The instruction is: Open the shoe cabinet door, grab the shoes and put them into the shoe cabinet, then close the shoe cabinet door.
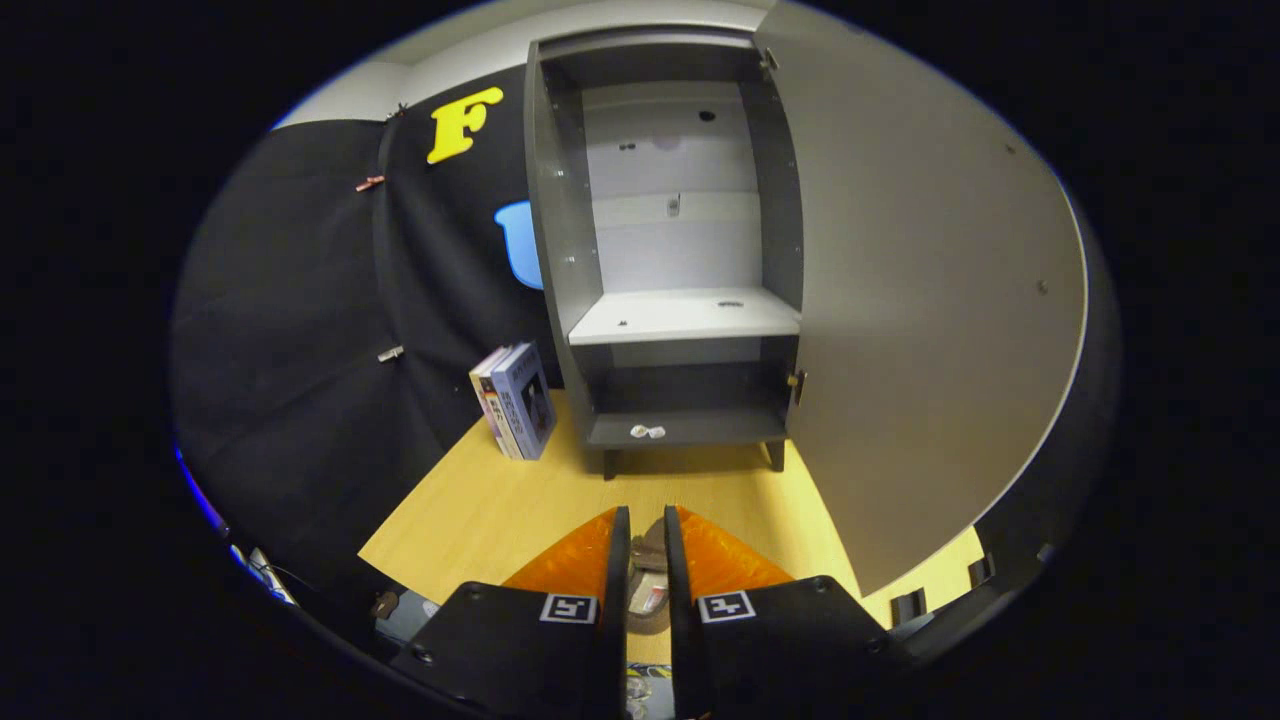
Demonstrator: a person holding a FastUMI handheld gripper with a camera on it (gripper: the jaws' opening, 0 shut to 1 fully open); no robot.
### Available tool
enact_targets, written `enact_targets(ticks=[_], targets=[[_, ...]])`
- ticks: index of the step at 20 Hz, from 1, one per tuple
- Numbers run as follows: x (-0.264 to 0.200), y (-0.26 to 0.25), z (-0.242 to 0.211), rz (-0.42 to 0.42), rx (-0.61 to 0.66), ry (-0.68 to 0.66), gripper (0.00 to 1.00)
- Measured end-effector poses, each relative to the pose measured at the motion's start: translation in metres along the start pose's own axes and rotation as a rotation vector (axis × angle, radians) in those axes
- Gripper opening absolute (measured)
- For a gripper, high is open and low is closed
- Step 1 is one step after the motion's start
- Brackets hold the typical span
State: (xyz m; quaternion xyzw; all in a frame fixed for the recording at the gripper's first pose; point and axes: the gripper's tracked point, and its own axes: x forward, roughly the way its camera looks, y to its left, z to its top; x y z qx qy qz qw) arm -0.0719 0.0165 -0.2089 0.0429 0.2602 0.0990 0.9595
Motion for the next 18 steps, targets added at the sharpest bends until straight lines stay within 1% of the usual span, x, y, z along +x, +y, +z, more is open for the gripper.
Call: enact_targets(ticks=[3,6,11,18], targets=[[0.033,0.009,-0.032,-0.028,0.003,0.078,0.22],[0.064,0.011,-0.070,-0.059,0.037,0.177,0.22],[0.102,0.010,-0.136,-0.102,0.080,0.319,0.22],[0.163,0.011,-0.200,-0.121,0.103,0.424,0.22]])
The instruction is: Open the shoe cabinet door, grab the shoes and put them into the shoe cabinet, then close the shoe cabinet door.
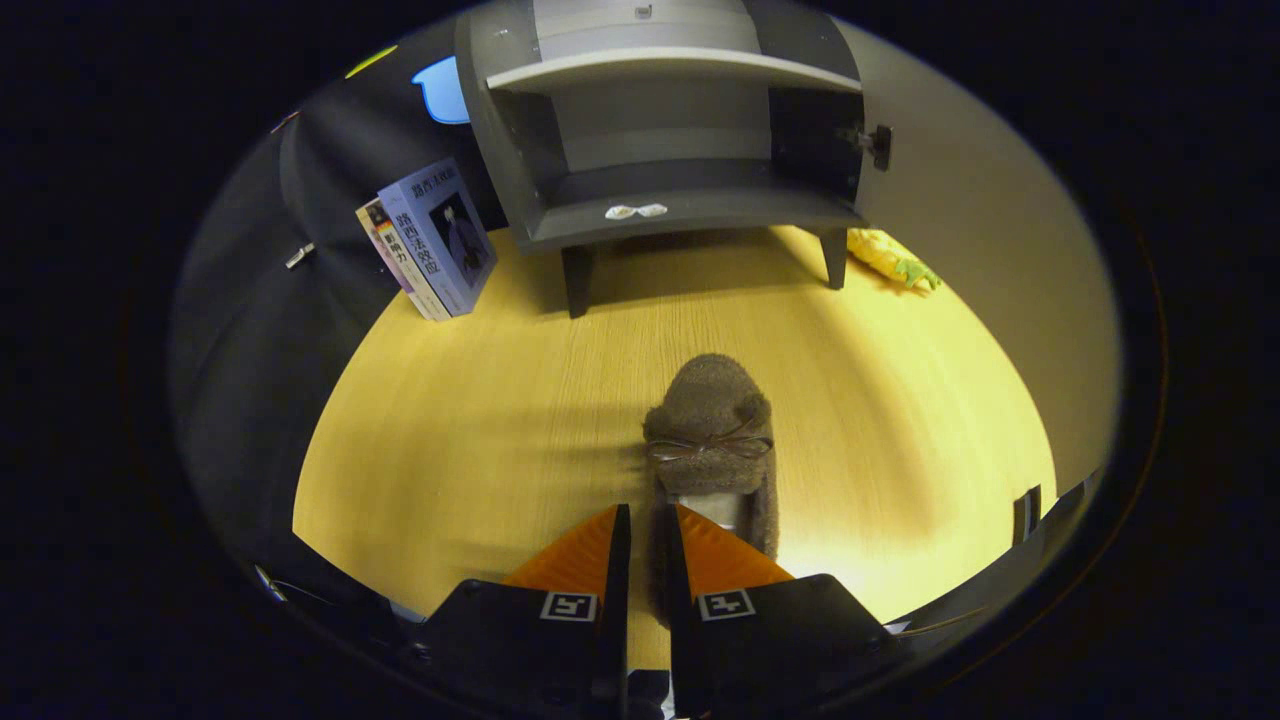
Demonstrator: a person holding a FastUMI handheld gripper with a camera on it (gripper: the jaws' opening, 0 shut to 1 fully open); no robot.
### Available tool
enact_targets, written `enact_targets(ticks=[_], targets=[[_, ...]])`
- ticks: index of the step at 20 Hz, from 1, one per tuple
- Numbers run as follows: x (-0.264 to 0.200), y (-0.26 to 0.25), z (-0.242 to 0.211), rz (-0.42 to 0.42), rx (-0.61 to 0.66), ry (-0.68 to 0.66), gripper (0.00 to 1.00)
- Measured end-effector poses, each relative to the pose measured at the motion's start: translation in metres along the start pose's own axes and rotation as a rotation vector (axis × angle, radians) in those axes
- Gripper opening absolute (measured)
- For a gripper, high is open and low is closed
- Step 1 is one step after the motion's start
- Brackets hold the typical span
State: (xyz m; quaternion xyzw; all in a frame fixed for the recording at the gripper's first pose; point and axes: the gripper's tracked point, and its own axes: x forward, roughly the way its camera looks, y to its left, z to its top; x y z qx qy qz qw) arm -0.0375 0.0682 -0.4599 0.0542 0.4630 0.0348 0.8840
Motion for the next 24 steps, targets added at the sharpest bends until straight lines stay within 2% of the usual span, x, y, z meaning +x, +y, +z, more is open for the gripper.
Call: enact_targets(ticks=[5,8,17,20,21,24], targets=[[0.026,-0.007,-0.013,-0.031,-0.023,0.028,0.22],[0.040,-0.008,-0.015,-0.016,0.001,0.035,0.22],[0.079,-0.017,0.018,-0.021,-0.017,-0.053,0.22],[0.086,-0.022,0.029,-0.028,-0.040,-0.079,0.18],[0.088,-0.020,0.026,-0.028,-0.040,-0.069,0.05],[0.084,-0.023,0.025,-0.032,-0.040,-0.045,0.05]])
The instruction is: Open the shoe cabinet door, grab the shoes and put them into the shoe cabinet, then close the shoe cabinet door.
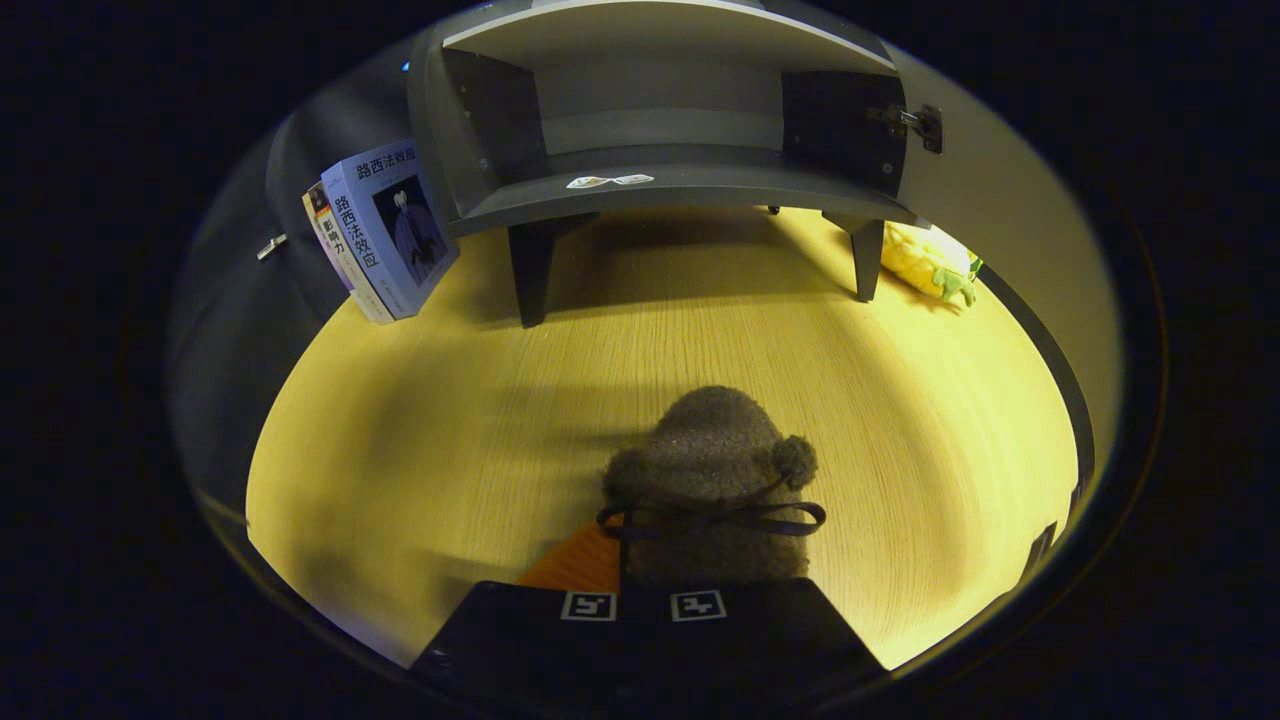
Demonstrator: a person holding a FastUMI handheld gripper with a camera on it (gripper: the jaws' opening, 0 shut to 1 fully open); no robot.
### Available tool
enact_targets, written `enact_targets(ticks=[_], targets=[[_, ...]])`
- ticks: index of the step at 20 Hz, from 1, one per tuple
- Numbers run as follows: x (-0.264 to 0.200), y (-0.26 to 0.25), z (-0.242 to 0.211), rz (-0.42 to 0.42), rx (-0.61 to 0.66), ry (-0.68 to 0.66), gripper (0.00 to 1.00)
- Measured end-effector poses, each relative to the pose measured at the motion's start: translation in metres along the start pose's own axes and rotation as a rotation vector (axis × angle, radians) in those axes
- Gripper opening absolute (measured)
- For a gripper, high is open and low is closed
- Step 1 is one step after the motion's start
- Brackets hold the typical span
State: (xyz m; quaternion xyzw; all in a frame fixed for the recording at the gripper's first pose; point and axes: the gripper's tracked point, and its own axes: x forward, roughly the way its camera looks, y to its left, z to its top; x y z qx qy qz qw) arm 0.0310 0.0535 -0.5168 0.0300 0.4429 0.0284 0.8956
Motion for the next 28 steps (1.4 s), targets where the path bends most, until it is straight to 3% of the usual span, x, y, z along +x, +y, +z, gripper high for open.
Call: enact_targets(ticks=[5,18,28], targets=[[-0.032,-0.010,0.032,-0.012,-0.003,-0.034,0.05],[-0.160,-0.014,0.181,-0.010,-0.053,-0.278,0.05],[-0.207,-0.016,0.293,-0.016,-0.056,-0.417,0.05]])
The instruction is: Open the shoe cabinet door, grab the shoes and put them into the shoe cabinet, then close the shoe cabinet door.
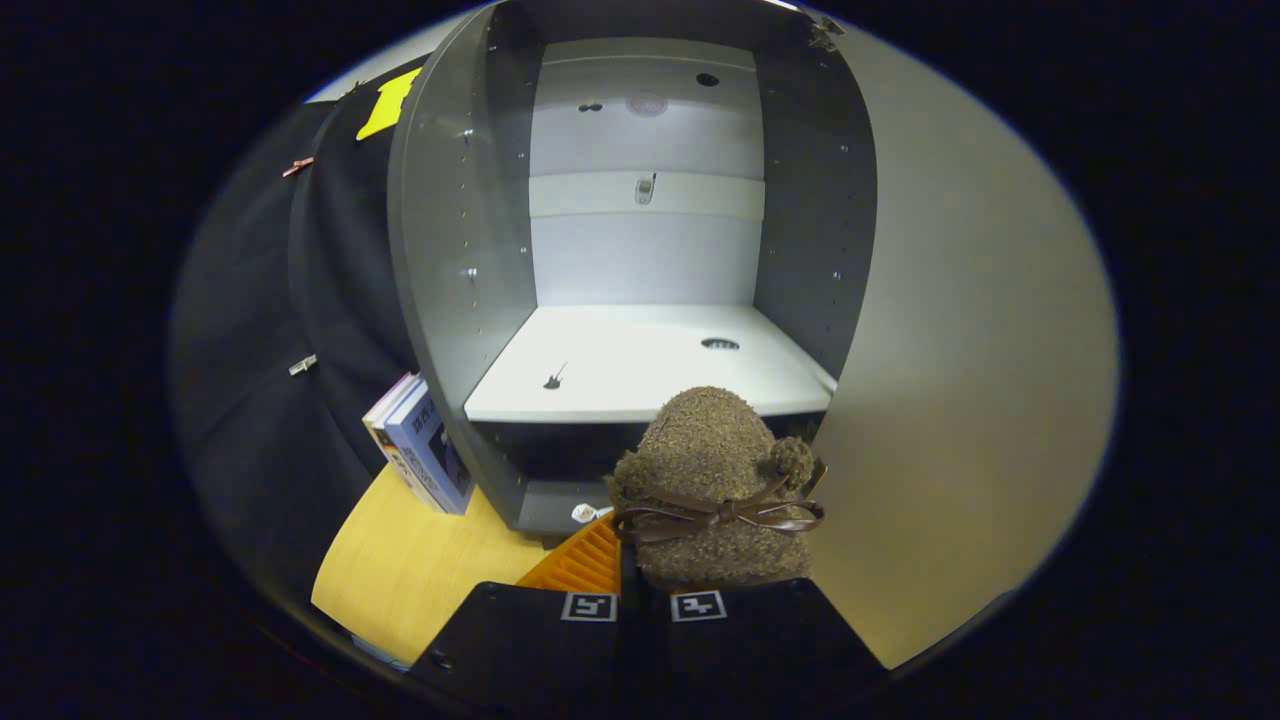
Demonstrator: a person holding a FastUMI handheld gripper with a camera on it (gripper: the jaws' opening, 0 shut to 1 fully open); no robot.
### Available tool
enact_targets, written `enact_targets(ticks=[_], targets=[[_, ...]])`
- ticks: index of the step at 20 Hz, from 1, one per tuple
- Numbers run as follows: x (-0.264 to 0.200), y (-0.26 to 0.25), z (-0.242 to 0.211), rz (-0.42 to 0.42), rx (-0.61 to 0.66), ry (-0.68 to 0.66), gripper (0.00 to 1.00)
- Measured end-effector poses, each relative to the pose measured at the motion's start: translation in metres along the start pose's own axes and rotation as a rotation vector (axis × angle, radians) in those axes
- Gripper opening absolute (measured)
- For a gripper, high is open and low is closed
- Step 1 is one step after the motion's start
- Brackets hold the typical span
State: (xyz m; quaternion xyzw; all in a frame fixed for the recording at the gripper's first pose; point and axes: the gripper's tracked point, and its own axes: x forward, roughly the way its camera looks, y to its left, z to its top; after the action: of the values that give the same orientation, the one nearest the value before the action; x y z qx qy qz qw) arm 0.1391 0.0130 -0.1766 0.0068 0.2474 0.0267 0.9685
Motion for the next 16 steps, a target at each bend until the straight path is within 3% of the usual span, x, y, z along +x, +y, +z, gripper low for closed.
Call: enact_targets(ticks=[10,16], targets=[[0.055,0.000,0.096,-0.003,0.032,-0.041,0.05],[0.122,0.003,0.140,-0.015,0.009,-0.063,0.05]])
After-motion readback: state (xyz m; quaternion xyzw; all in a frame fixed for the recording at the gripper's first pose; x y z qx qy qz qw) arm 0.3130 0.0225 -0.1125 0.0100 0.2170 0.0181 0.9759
